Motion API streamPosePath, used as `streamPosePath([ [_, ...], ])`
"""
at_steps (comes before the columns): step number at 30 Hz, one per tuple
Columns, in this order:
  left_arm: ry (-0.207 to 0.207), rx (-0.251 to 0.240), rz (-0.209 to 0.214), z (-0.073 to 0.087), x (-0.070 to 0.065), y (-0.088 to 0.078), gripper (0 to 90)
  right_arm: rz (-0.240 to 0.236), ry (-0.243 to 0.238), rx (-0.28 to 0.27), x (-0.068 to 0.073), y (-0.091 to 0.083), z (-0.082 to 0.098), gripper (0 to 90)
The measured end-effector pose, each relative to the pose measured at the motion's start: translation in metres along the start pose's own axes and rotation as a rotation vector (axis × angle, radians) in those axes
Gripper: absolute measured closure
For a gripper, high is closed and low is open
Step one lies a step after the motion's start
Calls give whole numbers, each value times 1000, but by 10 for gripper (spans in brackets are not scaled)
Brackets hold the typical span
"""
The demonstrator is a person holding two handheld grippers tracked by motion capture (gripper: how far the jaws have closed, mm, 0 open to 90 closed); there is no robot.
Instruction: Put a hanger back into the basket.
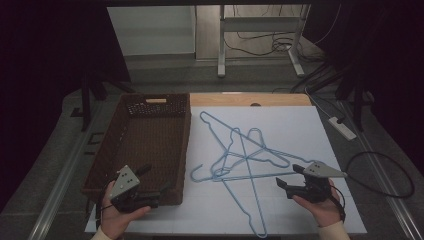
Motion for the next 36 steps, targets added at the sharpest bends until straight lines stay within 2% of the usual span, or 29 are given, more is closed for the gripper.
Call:
streamPosePath([
  [5, -7, -6, 2, 0, -1, -1, 164, 14, -19, 4, 0, 0, 0, 216],
  [11, 3, -18, -5, -3, -2, -3, 170, 26, -32, 16, -1, 1, 2, 216],
  [23, 2, -25, -1, -5, -1, -3, 179, 26, -21, 33, -3, 2, 4, 224],
  [30, 23, -25, 7, -7, -5, 0, 182, 38, -20, 81, -7, 4, 5, 233],
  [36, 30, -32, 24, -9, -6, 1, 186, 73, -51, 125, -16, 10, -10, 273],
])
Point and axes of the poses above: each handheld gripper's, and its own axes: y roughly forward along the jaws, z roughly out of its underside, x roughly to its left, the point moved 10 cm from there along y, roughly forward along the jaws, and after that the axes turned 6 degrees about x, right-handed, at the moved point
